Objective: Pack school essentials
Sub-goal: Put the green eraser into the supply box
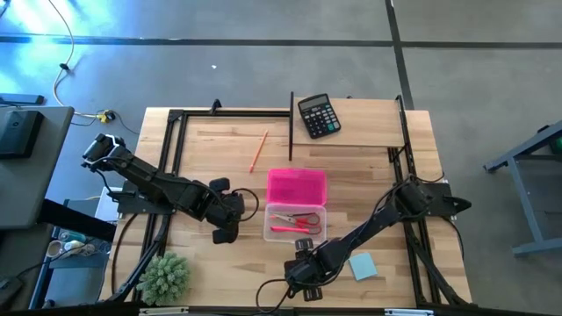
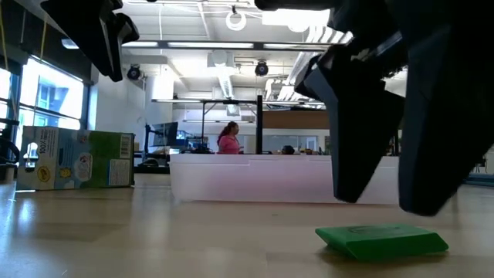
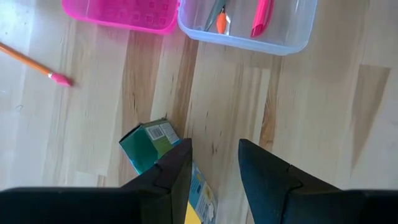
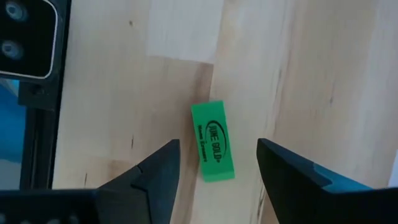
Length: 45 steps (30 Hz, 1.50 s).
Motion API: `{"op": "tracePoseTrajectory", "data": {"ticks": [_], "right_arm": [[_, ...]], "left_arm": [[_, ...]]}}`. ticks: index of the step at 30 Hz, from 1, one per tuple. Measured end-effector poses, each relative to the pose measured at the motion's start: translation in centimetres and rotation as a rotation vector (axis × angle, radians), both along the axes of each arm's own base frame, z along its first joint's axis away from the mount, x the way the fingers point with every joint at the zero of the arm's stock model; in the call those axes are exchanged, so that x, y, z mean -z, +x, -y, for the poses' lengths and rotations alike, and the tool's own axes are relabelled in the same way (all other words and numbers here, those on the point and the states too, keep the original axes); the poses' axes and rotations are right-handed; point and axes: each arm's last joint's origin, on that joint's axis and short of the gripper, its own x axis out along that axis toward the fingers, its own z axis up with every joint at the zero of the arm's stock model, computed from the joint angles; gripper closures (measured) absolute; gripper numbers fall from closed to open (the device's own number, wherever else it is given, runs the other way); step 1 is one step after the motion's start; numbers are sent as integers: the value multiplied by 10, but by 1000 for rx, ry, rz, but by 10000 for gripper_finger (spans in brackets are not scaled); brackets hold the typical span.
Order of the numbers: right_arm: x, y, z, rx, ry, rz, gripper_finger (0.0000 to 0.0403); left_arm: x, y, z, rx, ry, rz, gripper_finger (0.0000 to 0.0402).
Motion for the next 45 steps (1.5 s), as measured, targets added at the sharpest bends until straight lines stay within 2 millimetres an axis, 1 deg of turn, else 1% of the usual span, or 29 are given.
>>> {"op": "tracePoseTrajectory", "data": {"ticks": [17, 20, 27, 31, 36, 42, 45], "right_arm": [[18, 0, 0, 14, -36, -61, 205], [19, -1, 0, 15, -38, -71, 222], [20, -2, 0, -16, -48, -80, 286], [21, -3, 0, -14, -53, -85, 309], [22, -5, 0, -14, -69, -94, 330], [32, -4, 0, -24, -71, -125, 348], [33, -4, -1, -17, -66, -126, 351]], "left_arm": [[0, 0, 0, 0, 1, 1, 283], [0, 0, 0, 7, 2, -1, 283], [0, 0, 0, 8, -2, -3, 283], [0, 0, 0, 8, -2, -3, 283], [0, 0, 0, 9, -3, -4, 283], [0, 0, 0, 10, -6, -5, 283], [0, 0, 0, 10, -6, -5, 283]]}}
